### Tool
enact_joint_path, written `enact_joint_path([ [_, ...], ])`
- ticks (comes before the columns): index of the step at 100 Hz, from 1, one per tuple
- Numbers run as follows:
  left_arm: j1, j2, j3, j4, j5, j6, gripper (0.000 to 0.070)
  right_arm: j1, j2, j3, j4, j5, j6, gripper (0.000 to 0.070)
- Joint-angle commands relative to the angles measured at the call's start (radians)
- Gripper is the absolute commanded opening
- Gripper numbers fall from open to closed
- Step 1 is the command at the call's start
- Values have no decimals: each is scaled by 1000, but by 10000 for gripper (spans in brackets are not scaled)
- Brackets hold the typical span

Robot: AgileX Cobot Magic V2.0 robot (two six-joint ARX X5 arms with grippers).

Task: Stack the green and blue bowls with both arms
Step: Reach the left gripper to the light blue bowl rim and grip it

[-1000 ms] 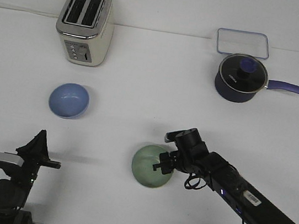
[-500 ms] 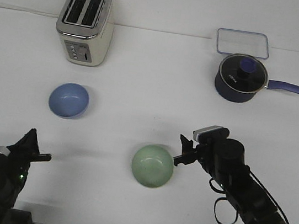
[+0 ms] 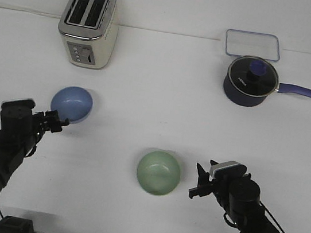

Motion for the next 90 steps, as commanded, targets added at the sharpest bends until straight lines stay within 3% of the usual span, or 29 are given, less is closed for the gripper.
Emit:
enact_joint_path([
  [1,7,65,58,-13,3,10,460,6,2,4,13,0,7,290],
  [29,82,290,213,-68,20,9,463,6,2,4,15,0,7,290],
  [75,145,544,227,-22,137,10,461,6,3,4,12,0,0,290],
  [83,145,562,227,-18,138,12,439,6,3,4,12,0,0,290],
  [90,145,575,227,-17,138,17,364,6,3,4,12,0,0,290],
])
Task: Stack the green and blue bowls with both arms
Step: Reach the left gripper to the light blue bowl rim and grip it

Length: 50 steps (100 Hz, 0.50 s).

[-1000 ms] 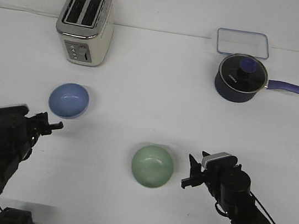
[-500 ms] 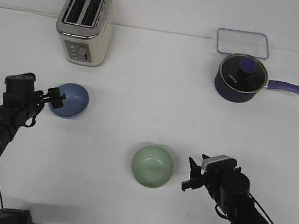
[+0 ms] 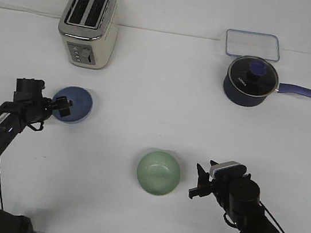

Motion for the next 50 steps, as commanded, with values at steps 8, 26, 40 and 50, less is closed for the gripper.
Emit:
enact_joint_path([
  [8,3,35,15,4,0,13,271,6,3,4,9,0,-1,290],
  [26,3,36,15,10,1,47,13,6,3,4,9,0,-1,290],
  [40,2,25,16,13,18,55,13,6,3,4,9,0,-1,290],
  [50,-11,-10,17,14,84,79,13,6,3,4,9,0,-1,290],
])
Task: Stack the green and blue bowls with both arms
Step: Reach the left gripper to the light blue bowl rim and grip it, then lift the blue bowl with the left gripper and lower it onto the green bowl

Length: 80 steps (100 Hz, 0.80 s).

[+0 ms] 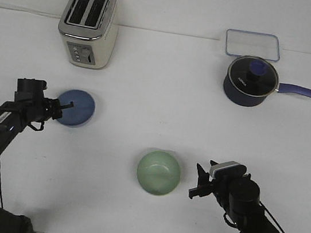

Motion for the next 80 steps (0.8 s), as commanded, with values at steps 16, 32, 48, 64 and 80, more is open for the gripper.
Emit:
enact_joint_path([
  [16,-61,-124,19,-8,124,55,13,6,3,4,9,0,-1,290],
  [32,-170,-248,19,-39,183,56,13,6,3,4,9,0,-1,290],
  [48,-347,-318,19,-50,192,55,13,6,3,4,9,0,0,290],
  [64,-545,-310,19,-49,192,51,13,6,3,4,9,0,0,290],
  [80,-700,-256,19,-29,171,51,13,6,3,4,9,0,0,290],
])
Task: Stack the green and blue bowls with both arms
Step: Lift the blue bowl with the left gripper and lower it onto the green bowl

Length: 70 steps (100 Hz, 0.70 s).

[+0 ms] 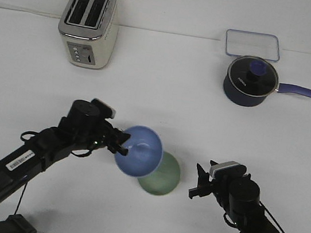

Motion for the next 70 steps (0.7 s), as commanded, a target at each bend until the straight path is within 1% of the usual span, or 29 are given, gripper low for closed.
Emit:
enact_joint_path([
  [1,-44,37,19,19,-18,4,13,6,3,4,9,0,0,290],
  [20,-133,122,19,60,-27,5,13,6,3,4,9,-1,0,290],
  [43,-171,198,19,102,-27,5,13,6,3,4,9,0,0,290],
  [49,-174,205,19,110,-24,5,23,6,3,4,9,-1,0,290],
  [51,-175,206,19,113,-22,5,40,6,3,4,9,-1,0,290],
  [54,-175,207,19,117,-21,5,97,6,3,4,9,0,0,290],
  [61,-176,206,19,131,-19,5,304,6,3,4,9,0,0,290],
  [64,-176,205,20,135,-19,5,380,6,3,4,9,0,0,290],
  [67,-175,201,20,138,-20,5,425,6,3,4,9,0,0,290],
  [70,-173,198,20,143,-21,6,434,6,3,4,9,0,0,290],
])
